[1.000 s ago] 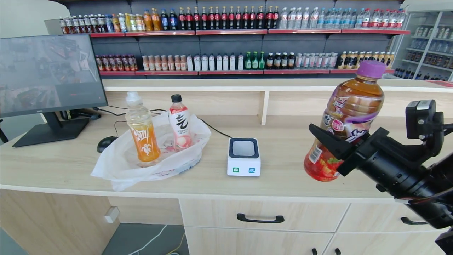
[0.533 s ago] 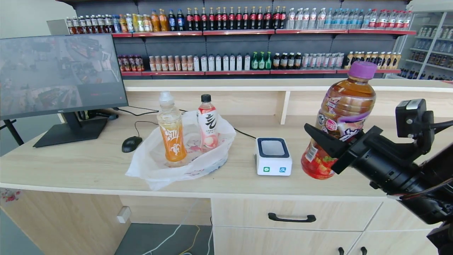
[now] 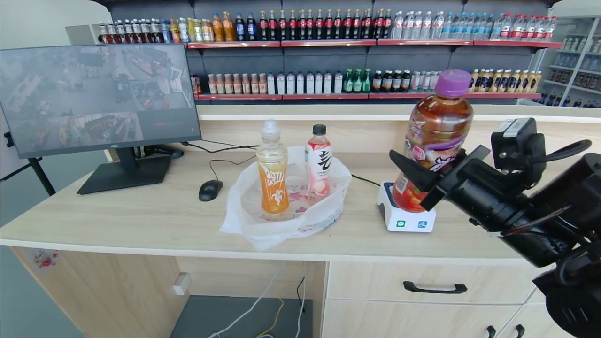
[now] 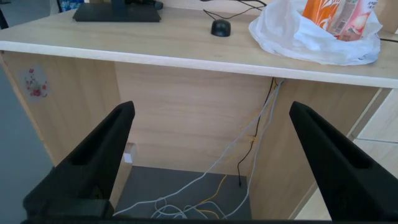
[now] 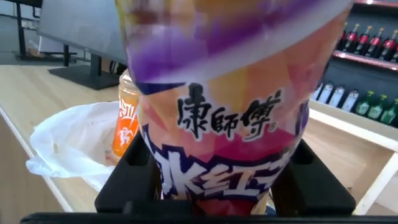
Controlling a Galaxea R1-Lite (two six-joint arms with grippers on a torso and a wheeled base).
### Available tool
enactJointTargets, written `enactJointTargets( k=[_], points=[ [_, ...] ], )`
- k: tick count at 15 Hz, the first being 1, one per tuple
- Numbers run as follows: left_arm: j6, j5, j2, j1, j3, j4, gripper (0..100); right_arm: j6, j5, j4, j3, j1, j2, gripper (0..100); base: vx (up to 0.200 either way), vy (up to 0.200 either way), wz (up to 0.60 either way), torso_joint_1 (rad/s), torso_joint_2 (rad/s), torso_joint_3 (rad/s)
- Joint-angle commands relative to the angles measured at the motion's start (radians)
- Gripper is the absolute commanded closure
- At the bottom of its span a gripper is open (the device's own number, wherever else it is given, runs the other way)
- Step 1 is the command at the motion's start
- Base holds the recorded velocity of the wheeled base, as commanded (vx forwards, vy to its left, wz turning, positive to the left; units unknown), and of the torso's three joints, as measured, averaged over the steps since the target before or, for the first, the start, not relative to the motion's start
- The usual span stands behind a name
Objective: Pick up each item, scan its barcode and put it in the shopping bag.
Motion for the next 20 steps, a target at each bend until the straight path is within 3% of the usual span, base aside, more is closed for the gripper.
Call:
enactJointTargets(
  k=[1,7,13,20],
  points=[
    [0.001,-0.001,0.000,0.001,0.000,0.000,0,-0.095,0.001,0.000,-0.084,0.000,0.091,100,0.000,0.000,0.00,0.000,0.00,0.000],
    [0.005,-0.001,0.000,0.001,0.000,0.000,0,-0.486,0.026,0.000,-0.119,-0.002,0.191,100,0.000,0.000,0.00,0.000,0.00,0.000],
    [0.005,-0.001,0.000,0.001,0.000,0.000,0,-0.756,0.230,0.000,-0.105,-0.131,0.251,100,0.000,0.000,0.00,0.000,0.00,0.000],
    [0.005,-0.001,0.000,0.001,0.000,0.000,0,-0.953,0.408,0.000,-0.104,-0.252,0.294,100,0.000,0.000,0.00,0.000,0.00,0.000]
  ],
)
